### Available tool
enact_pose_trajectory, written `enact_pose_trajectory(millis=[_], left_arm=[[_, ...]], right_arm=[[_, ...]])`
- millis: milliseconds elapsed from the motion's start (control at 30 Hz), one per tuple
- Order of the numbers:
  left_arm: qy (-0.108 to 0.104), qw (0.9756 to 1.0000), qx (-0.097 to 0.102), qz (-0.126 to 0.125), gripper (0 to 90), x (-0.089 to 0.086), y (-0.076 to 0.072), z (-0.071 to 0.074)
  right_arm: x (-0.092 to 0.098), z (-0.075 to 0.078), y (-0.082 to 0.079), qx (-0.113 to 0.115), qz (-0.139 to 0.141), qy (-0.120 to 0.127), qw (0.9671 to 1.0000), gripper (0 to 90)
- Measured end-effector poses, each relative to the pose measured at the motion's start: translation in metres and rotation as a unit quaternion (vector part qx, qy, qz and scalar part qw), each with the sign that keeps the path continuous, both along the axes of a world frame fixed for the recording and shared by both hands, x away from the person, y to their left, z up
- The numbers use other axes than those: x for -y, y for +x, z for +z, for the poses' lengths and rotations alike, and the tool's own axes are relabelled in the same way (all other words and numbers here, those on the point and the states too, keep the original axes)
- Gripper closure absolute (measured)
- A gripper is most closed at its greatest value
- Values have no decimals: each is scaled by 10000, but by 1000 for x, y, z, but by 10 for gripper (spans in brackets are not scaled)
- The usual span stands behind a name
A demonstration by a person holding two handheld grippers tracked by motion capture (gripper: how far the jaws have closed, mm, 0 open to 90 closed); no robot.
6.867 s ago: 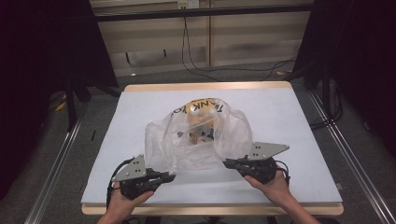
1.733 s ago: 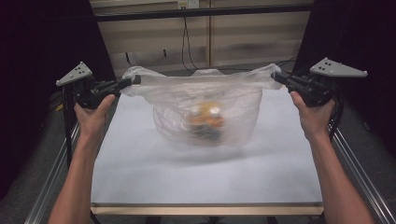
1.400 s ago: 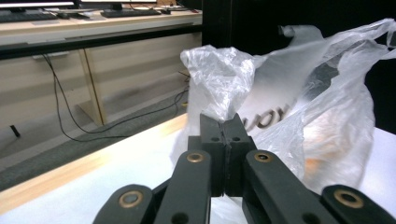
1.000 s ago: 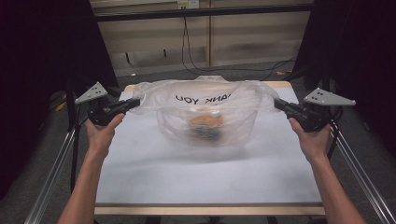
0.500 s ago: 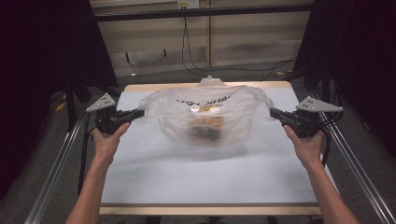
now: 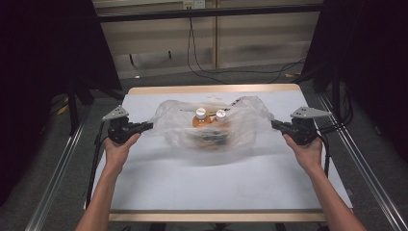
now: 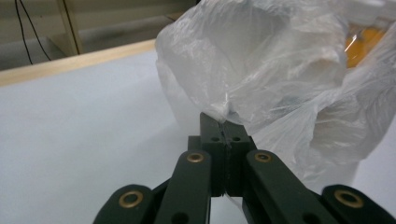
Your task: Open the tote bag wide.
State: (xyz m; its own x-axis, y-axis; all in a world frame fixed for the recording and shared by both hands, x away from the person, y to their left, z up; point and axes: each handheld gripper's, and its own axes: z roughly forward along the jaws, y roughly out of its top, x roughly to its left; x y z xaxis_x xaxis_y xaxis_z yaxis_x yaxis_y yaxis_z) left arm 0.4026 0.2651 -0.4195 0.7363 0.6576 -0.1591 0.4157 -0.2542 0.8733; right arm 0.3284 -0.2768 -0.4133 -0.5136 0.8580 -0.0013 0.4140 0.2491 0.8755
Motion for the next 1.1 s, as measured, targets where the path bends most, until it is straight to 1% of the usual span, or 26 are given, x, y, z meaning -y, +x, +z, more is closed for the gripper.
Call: enact_pose_trajectory(millis=[33,67,133,267,300,367,433,467,500,533,567,633,667,700,733,800,833,867,900,933,967,1000,1067,1100], left_arm=[[0,10000,0,0,900,0,0,0],[77,10000,-24,8,900,1,1,-3],[132,9999,-112,5,900,2,2,-9],[329,9991,-273,-57,900,6,6,-21],[329,9991,-273,-57,900,6,6,-21],[351,9988,-337,-49,900,9,7,-25],[445,9982,-385,-62,900,11,7,-28],[480,9980,-394,-107,900,11,8,-30],[454,9979,-425,-151,900,11,9,-35],[454,9979,-425,-151,900,11,9,-35],[400,9978,-501,-161,900,11,10,-38],[366,9974,-581,-195,900,11,11,-43],[472,9969,-600,-202,900,12,11,-44],[501,9966,-617,-216,900,12,11,-45],[493,9966,-621,-207,900,13,11,-47],[589,9962,-604,-224,900,15,10,-48],[698,9953,-614,-259,900,18,10,-50],[698,9953,-614,-259,900,18,10,-50],[706,9949,-655,-288,900,19,10,-52],[756,9945,-651,-304,900,20,10,-53],[768,9943,-664,-328,900,22,10,-54],[799,9941,-663,-328,900,23,9,-54],[820,9938,-666,-337,900,23,9,-55],[869,9935,-663,-330,900,24,9,-55]], right_arm=[[0,0,0,0,0,0,10000,900],[-2,-5,2,-82,-17,-77,9999,900],[-2,-7,3,-106,-20,-86,9999,900],[0,-21,9,-328,-44,-209,9992,900],[0,-21,9,-328,-44,-209,9992,900],[0,-25,11,-379,-59,-265,9989,900],[0,-29,12,-426,-52,-267,9987,900],[0,-31,13,-451,-41,-304,9985,900],[0,-34,14,-499,-40,-339,9982,900],[0,-34,14,-499,-40,-339,9982,900],[1,-37,14,-511,-29,-336,9981,900],[3,-42,15,-580,12,-216,9981,900],[3,-44,16,-612,19,-240,9978,900],[2,-47,16,-668,41,-331,9972,900],[1,-49,17,-707,63,-329,9969,900],[-3,-54,18,-760,112,-406,9962,900],[-5,-56,19,-813,162,-418,9957,900],[-7,-57,19,-857,168,-440,9952,900],[-9,-59,19,-892,188,-490,9946,900],[-9,-59,19,-892,188,-490,9946,900],[-10,-61,20,-903,247,-525,9942,900],[-14,-63,20,-959,259,-599,9932,900],[-15,-64,20,-980,286,-591,9930,900],[-16,-64,20,-1016,256,-593,9927,900]])
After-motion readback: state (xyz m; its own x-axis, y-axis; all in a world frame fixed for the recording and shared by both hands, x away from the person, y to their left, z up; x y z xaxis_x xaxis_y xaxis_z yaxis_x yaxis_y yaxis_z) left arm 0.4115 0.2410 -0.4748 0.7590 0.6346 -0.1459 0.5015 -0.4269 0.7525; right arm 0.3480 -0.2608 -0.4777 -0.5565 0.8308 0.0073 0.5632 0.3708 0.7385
